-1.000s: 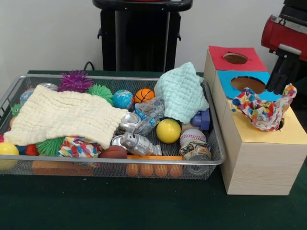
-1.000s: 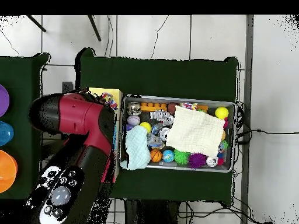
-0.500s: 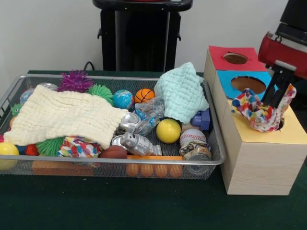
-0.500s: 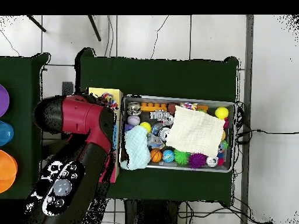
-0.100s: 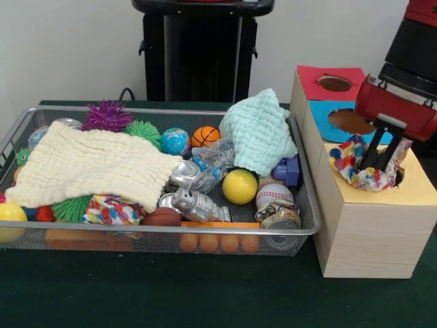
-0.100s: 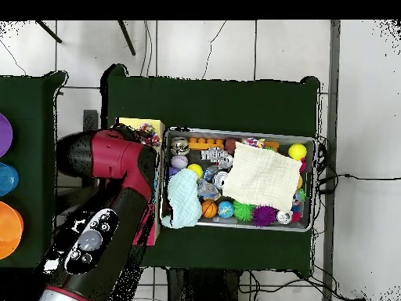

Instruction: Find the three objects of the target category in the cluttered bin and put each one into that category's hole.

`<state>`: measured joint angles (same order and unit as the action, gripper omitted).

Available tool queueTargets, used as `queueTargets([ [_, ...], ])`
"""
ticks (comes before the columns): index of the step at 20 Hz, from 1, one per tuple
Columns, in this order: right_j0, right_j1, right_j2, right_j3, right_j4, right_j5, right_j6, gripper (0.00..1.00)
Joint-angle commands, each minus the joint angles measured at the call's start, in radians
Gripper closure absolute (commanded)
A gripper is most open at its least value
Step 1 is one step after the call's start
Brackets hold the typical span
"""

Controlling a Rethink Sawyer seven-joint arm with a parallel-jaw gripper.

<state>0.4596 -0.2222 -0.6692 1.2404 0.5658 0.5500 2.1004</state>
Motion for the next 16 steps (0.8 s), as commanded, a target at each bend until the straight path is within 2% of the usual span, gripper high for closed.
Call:
queueTargets([
  [1, -0.060, 0.088, 0.209, 0.035, 0.061, -0.009, 0.247, 1.00],
  [4, -0.092, 0.085, 0.285, 0.044, 0.083, 0.072, 0.206, 1.00],
  [7, -0.132, 0.091, 0.357, 0.034, 0.081, 0.194, 0.145, 1.00],
  [12, -0.130, 0.124, 0.352, -0.004, 0.044, 0.261, 0.144, 1.00],
  [16, -0.130, 0.120, 0.353, -0.011, 0.028, 0.342, 0.154, 1.00],
])
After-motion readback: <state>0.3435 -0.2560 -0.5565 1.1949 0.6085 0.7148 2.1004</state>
